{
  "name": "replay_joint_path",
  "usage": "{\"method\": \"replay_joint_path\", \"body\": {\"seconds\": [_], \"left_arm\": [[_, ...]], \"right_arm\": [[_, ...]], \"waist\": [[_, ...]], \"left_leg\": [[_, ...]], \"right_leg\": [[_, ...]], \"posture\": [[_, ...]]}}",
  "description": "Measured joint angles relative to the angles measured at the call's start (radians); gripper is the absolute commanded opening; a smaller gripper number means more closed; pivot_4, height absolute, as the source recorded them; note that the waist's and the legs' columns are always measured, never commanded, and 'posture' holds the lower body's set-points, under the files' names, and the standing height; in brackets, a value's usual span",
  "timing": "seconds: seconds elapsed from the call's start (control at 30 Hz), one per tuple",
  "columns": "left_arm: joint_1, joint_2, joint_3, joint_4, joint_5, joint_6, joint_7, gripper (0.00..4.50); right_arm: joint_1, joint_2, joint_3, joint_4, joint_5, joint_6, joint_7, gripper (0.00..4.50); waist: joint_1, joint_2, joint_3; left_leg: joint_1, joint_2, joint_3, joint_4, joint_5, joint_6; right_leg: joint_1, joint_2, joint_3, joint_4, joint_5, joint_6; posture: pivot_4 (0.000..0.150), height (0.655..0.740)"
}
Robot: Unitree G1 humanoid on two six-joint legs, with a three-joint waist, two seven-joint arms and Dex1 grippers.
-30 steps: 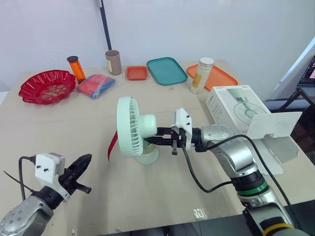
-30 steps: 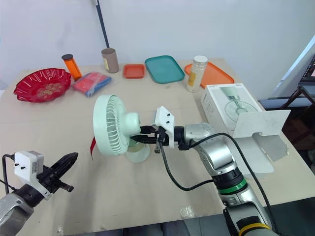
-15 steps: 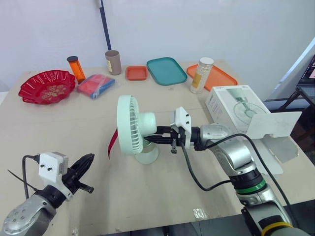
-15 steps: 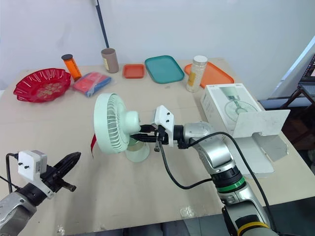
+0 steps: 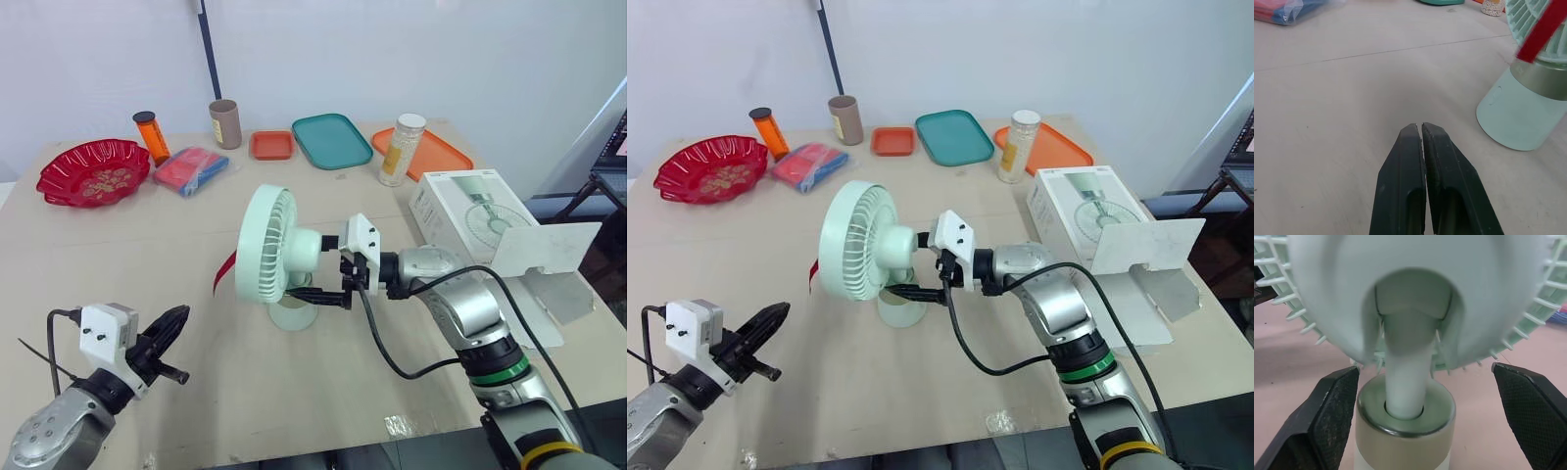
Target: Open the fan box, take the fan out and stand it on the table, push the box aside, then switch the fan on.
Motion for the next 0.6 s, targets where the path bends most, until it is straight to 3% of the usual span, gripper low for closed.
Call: {"method": "replay_joint_path", "body": {"seconds": [0.37, 0.6], "left_arm": [[-0.01, 0.0, 0.0, 0.022, 0.006, 0.0, -0.009, 0.22], [0.018, 0.035, 0.043, 0.026, -0.005, -0.011, -0.057, 0.22]], "right_arm": [[0.027, -0.036, -0.002, -0.004, 0.0, 0.0, 0.012, 4.48], [0.104, -0.157, -0.096, -0.089, 0.025, 0.061, 0.01, 4.48]], "waist": [[0.0, 0.0, 0.0], [0.001, 0.0, 0.001]], "left_leg": [[0.0, 0.0, 0.0, 0.0, 0.0, 0.0], [-0.001, 0.0, 0.0, 0.0, 0.0, 0.001]], "right_leg": [[0.0, 0.0, 0.0, 0.0, 0.0, 0.0], [0.0, 0.0, 0.0, -0.001, 0.0, 0.001]], "posture": [[0.15, 0.74], [0.15, 0.74]]}}
